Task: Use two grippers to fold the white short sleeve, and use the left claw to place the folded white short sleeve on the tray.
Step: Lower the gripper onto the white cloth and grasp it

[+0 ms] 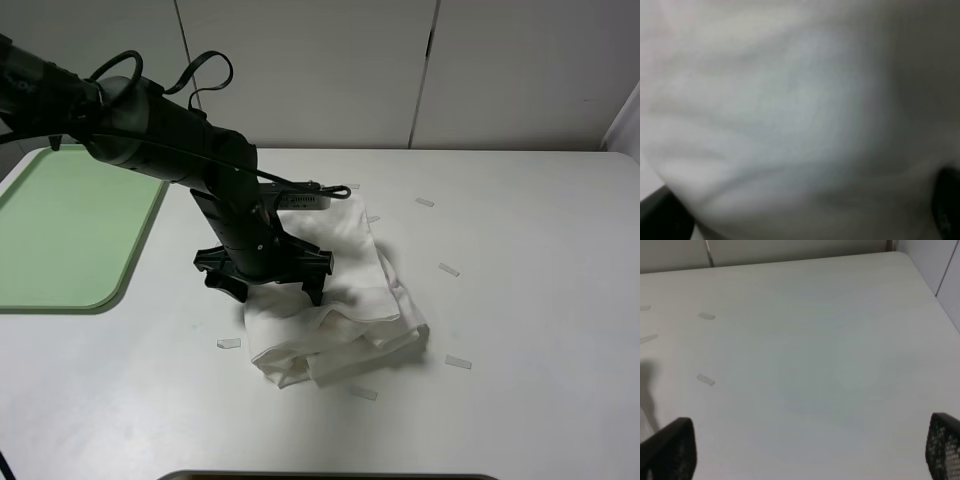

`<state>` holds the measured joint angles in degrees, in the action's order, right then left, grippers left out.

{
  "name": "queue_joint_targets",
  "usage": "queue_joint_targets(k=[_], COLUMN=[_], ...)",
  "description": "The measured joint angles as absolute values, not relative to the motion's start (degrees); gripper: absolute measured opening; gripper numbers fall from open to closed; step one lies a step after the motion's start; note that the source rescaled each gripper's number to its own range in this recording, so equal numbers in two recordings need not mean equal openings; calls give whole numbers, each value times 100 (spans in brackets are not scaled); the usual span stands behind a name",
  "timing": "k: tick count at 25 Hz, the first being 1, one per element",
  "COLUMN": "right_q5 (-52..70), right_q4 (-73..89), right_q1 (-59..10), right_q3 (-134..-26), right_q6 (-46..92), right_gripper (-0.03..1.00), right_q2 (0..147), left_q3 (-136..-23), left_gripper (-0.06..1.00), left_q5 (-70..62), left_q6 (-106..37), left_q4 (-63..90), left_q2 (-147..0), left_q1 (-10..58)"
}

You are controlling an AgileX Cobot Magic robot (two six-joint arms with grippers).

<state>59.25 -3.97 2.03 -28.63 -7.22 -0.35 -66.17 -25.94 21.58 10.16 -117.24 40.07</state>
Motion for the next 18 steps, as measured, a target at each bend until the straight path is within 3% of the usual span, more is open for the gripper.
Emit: queue_joint_targets(k=[11,14,16,17,18], right_q5=[5925,5925,5925,5925,5925], right_q4=[-397,-397,-397,-397,-397], right_q1=[203,203,203,203,203], right_q3=[-2863,-2863,-2863,-2863,-2863], right_q6=[-722,-722,-722,-722,-722], right_gripper=[100,100,100,100,100], right_q2=[-35,-35,-35,-35,-35], left_q3=[-6596,-6596,-6596,-6596,-6596], left_gripper=[70,50,44,27,21], left_q5=[-2202,-2180,-2162,-2156,-2156], left_q6=[2147,2147,2147,2144,2144], left_q4=[1034,940,880,723,638], left_q2=[-11730,-11730,-11730,-11730,-11730], left_q1=[4011,4011,4011,4011,4011])
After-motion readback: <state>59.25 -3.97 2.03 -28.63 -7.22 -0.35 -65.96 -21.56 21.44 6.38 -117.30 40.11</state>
